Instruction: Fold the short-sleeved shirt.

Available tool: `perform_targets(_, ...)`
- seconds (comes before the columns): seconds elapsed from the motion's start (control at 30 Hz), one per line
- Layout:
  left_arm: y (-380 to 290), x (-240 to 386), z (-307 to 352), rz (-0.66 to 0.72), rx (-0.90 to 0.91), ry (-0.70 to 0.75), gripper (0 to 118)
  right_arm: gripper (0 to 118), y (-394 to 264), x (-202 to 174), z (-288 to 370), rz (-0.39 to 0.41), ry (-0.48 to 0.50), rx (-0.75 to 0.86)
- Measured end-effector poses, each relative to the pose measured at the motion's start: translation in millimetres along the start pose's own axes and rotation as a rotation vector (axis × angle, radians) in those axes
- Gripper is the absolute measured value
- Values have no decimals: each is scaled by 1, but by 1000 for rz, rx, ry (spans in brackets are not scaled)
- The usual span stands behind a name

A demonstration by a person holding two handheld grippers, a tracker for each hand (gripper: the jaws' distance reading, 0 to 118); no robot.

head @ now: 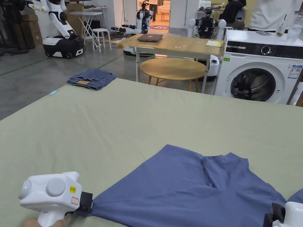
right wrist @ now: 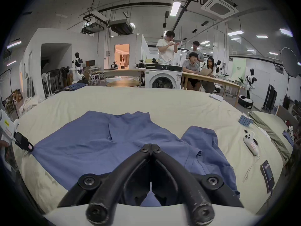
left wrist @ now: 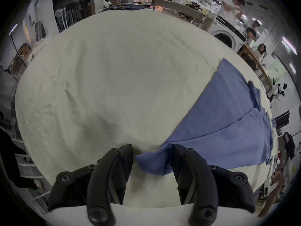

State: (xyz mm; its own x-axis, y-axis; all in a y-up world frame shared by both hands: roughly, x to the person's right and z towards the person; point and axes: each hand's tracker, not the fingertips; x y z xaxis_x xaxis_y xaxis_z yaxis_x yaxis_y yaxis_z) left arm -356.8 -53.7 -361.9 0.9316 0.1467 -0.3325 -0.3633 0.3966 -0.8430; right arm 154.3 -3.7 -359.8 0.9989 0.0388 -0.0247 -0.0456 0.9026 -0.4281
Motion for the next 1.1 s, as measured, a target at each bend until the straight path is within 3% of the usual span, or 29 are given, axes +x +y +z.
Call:
perform_targets(0.13,1,8,0,-19,20,35,38,0,-4,2,-3,-4,-3,-17)
perform_targets(0.23,1,11,-3,-43,33,39,22,0,-5,3,-4,-3,-2,-28)
perform_targets(0.3,-1,13,-4,-62,43,23,4,0,-7,5,-7,3,-3,-34)
perform_targets(0.5,-9,13,5,-80,94,-7,0,0,8,23,-26,-17,5,-59)
perform_targets(0.57,-12,7,11,-55,104,-27,0,0,26,36,-53,12,45,-160)
perform_targets(0.63,-15,3,19,-34,137,-58,0,14,45,51,-84,-9,70,-187)
perform_targets(0.7,-17,1,23,-26,134,-75,0,62,62,61,-121,9,73,-291)
perform_targets(0.73,-18,0,24,-27,140,-80,0,67,70,63,-141,24,84,-366)
perform_targets(0.8,-17,0,23,-34,143,-81,0,67,76,72,-173,34,131,-428)
perform_targets(0.9,-20,3,25,-37,138,-83,0,67,79,75,-210,84,92,-520)
perform_targets(1.0,-22,5,26,-28,139,-83,0,67,77,79,-234,44,167,-581)
perform_targets(1.1,-23,10,28,-28,135,-77,0,67,67,76,-255,56,158,-710)
